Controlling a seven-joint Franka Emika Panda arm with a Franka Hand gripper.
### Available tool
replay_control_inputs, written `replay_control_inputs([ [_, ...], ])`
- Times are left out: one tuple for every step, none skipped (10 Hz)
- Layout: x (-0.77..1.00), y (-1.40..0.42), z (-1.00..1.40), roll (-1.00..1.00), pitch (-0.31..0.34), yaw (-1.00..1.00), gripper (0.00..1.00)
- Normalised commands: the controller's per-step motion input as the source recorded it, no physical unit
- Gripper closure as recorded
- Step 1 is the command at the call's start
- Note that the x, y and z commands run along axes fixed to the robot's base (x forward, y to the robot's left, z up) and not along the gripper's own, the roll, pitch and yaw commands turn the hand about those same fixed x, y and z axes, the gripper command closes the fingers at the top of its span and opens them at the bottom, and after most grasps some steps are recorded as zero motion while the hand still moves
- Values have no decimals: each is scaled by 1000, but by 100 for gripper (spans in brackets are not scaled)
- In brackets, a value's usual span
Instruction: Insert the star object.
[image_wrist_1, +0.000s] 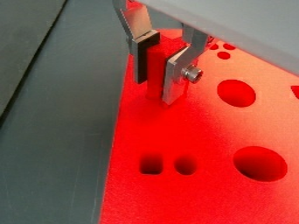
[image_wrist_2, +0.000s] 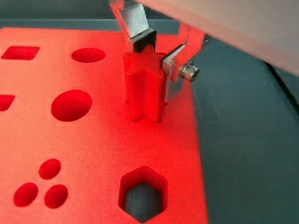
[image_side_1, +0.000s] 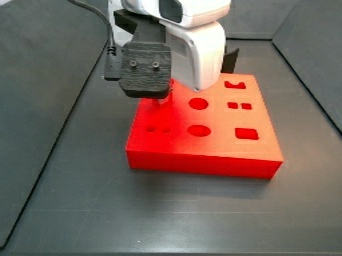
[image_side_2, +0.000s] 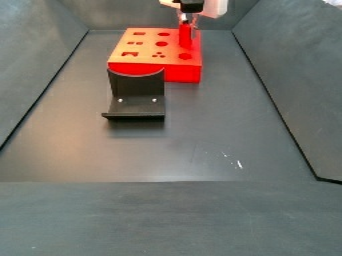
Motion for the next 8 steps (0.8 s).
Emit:
replay_control_inputs([
  [0, 0, -151, 84, 0, 431, 100],
  [0, 26, 0, -50, 0, 0, 100],
  [17, 114, -569, -204, -219, 0, 100],
  [0, 183, -606, -157, -256, -17, 100],
  [0, 214, -640, -146, -244, 0, 100],
  [-111, 97, -674, -119, -251, -17, 100],
  [0, 0, 0, 26, 0, 0, 100],
  [0, 0, 0, 0, 0, 0, 100],
])
